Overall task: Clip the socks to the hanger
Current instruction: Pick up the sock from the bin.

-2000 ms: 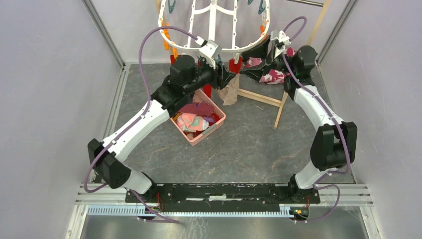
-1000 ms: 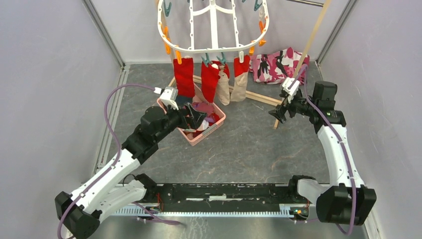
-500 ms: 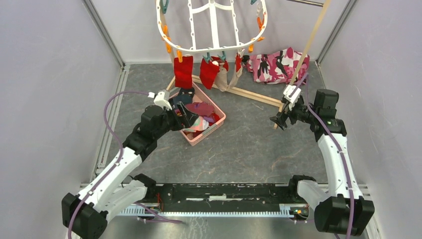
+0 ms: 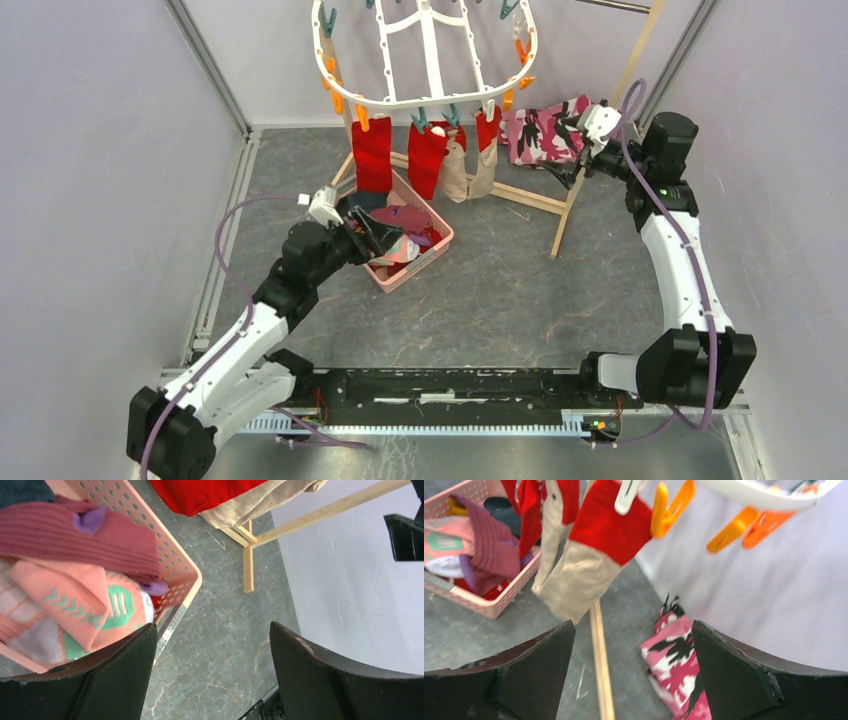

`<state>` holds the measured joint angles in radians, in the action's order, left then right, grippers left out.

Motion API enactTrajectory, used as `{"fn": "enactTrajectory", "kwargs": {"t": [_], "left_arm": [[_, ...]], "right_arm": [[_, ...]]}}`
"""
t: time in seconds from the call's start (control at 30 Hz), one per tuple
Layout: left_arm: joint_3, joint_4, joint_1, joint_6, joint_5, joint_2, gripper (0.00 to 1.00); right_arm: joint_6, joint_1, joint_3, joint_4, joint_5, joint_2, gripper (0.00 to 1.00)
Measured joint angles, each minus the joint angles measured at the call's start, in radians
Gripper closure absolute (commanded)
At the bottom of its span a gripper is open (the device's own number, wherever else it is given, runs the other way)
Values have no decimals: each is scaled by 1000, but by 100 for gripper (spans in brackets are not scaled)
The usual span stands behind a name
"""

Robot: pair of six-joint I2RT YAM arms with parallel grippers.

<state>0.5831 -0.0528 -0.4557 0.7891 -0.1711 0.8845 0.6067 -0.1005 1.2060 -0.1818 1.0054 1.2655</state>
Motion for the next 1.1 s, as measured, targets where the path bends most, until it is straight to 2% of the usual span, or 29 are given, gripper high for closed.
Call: {"fn": "enactTrajectory", "kwargs": {"t": [0.13,0.33,0.6,0.73,0.8,0.97,1.1], "left_arm": [[-74,-23,0,64,4,-87,12],[-107,-25,0,100,13,-178,12],[-115,-24,0,98,23,-199,15],[-86,18,0,89,39,-154,21],[-42,80,0,69,59,-112,25],[73,195,0,-16,103,-11,49],[187,309,0,-109,154,107,53]], "right_arm": [[-59,39,27,180,13,60,8],[-204,68,78,404,27,150,13],[-270,128,93,474,34,168,27],[-255,150,99,394,36,161,27],[-189,155,100,264,36,141,28],[-36,158,72,-26,19,65,33],[58,159,26,-238,-5,12,37]]}}
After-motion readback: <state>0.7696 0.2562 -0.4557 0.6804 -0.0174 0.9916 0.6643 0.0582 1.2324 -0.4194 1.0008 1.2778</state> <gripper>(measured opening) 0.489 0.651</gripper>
